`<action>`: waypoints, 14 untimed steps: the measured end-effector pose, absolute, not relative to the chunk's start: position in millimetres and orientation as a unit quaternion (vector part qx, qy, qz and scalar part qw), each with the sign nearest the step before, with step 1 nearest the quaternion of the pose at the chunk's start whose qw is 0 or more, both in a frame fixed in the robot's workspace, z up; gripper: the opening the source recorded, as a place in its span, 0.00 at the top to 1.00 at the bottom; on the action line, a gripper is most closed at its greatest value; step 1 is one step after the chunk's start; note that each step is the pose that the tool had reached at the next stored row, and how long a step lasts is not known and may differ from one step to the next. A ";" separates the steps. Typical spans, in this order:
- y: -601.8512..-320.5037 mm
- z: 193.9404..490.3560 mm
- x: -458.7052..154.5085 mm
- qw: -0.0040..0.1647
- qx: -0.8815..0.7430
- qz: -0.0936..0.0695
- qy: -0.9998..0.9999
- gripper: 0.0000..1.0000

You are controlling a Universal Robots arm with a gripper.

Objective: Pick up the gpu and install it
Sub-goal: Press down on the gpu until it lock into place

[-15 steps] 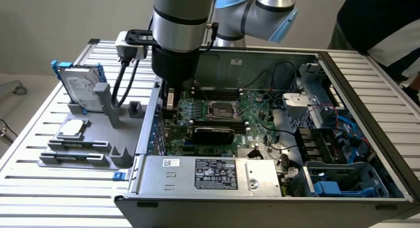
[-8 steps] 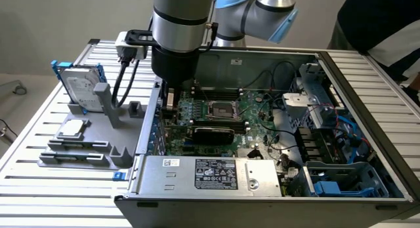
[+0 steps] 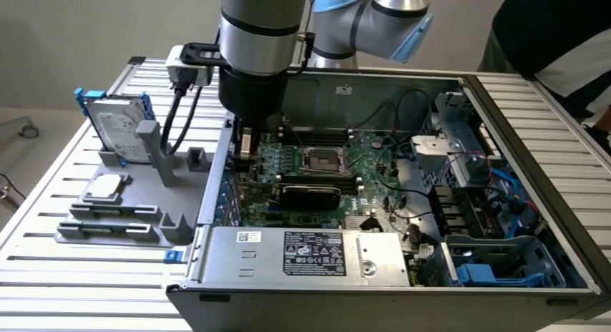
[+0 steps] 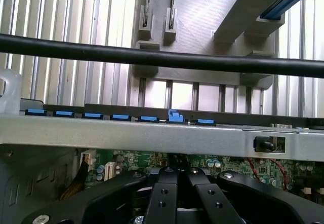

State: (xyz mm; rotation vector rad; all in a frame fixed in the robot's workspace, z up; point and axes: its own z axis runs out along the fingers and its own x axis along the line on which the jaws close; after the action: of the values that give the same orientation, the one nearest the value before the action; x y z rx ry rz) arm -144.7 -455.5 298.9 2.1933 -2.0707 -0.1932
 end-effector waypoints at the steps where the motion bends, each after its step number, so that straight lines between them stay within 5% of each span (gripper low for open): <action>1: -455.5 298.9 -144.7 0.060 0.724 -0.064 -0.684 0.89; 14: -455.5 309.4 -137.9 0.060 0.725 -0.064 -0.684 0.89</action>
State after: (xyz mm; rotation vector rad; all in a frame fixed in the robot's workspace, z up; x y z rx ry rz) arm -137.9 -455.5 309.4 2.1938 -2.0694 -0.1942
